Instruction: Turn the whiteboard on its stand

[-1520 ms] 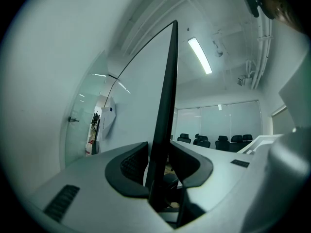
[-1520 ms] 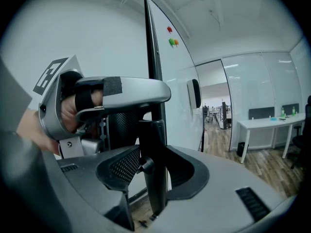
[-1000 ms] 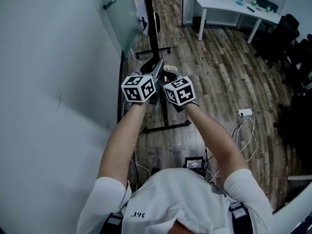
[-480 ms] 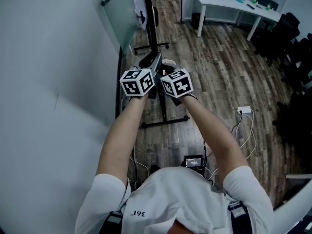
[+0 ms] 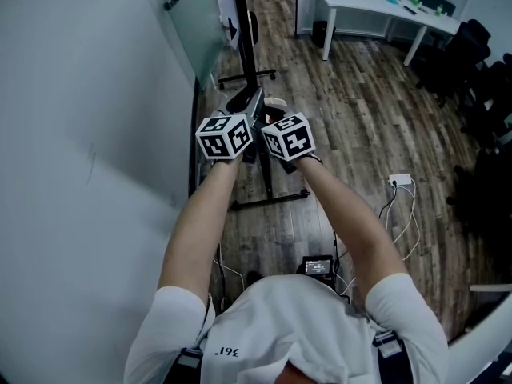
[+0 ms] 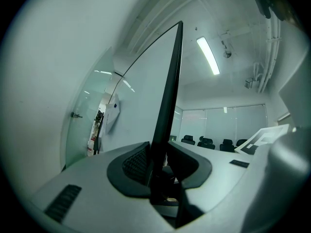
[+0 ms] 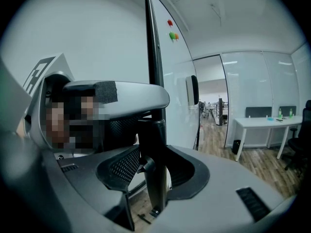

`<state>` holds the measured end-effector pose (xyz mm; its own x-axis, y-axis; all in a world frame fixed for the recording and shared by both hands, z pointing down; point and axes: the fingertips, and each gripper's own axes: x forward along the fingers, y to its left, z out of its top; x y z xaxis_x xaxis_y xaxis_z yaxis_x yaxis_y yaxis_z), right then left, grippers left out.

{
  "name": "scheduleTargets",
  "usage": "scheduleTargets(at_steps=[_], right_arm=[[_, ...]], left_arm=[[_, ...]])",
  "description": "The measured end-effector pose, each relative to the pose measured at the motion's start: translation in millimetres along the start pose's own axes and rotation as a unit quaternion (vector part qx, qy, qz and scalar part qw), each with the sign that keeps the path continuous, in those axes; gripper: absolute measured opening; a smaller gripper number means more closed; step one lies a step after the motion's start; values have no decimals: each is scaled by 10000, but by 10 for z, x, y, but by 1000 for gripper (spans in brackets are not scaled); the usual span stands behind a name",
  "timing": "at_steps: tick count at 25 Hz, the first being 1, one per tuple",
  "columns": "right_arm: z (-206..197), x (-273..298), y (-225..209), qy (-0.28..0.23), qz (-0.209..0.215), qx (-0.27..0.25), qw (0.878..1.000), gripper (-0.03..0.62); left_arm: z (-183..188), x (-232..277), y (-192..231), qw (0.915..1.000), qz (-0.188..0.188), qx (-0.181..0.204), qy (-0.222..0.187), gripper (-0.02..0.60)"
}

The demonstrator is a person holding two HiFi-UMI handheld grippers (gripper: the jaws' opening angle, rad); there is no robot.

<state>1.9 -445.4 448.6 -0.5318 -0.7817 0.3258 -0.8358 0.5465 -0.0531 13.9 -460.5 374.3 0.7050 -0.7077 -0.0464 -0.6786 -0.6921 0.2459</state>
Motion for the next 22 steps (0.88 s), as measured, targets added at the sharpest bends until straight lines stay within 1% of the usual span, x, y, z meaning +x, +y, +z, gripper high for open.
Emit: scheduleTargets(at_steps=[11,22], right_arm=[[-21,-20,27,42,-40,1,10000,178],[-74,-117,99,27,-32,5,10000,178]], left_arm=[[-41,-55,-12,9998,-20,-165,55,114],[-72,-151,-96,9997,-30,-232,2,114]])
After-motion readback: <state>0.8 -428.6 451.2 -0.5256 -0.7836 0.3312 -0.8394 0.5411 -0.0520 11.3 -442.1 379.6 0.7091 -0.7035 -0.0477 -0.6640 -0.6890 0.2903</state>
